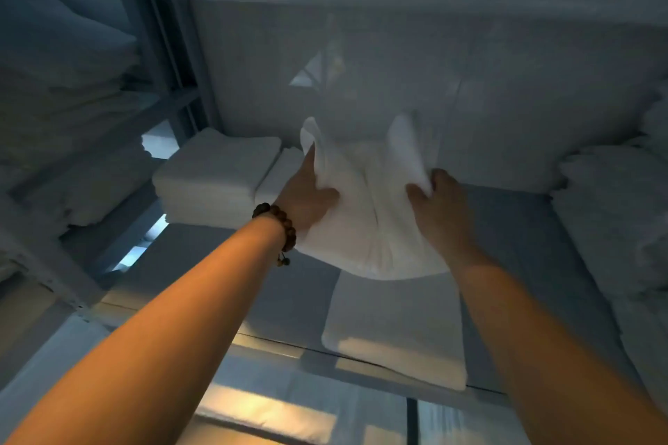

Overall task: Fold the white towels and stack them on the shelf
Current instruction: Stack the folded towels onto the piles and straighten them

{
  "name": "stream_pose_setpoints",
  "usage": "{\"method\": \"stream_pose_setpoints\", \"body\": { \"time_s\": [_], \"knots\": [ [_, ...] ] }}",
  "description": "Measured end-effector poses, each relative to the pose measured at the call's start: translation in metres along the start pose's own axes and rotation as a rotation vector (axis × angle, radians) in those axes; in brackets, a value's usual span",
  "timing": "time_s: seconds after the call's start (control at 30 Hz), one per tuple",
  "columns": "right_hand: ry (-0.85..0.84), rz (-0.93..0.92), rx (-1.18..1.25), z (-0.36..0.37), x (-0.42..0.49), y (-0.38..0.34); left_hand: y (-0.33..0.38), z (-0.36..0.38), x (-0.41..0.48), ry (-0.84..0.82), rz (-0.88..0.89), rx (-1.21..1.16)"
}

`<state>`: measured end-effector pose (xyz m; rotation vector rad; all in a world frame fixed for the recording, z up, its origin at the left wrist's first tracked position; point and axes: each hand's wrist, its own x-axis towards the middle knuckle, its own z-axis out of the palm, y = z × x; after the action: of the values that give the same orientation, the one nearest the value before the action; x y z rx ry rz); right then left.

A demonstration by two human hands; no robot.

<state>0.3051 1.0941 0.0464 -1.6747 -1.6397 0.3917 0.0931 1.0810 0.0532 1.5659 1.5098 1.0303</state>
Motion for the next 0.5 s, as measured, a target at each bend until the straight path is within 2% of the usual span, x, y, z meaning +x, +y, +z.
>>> {"method": "stream_pose_setpoints", "body": {
  "time_s": [0.3,0.5],
  "knots": [
    [-0.078,-0.125,-0.057,0.059,-0.006,-0.067,-0.031,-0.062,-0.011,0.113,-0.041,-0.040],
    [-0.080,-0.168,-0.101,0.122,-0.003,-0.124,-0.069,-0.136,0.003,0.138,-0.045,-0.011]
  ]
}}
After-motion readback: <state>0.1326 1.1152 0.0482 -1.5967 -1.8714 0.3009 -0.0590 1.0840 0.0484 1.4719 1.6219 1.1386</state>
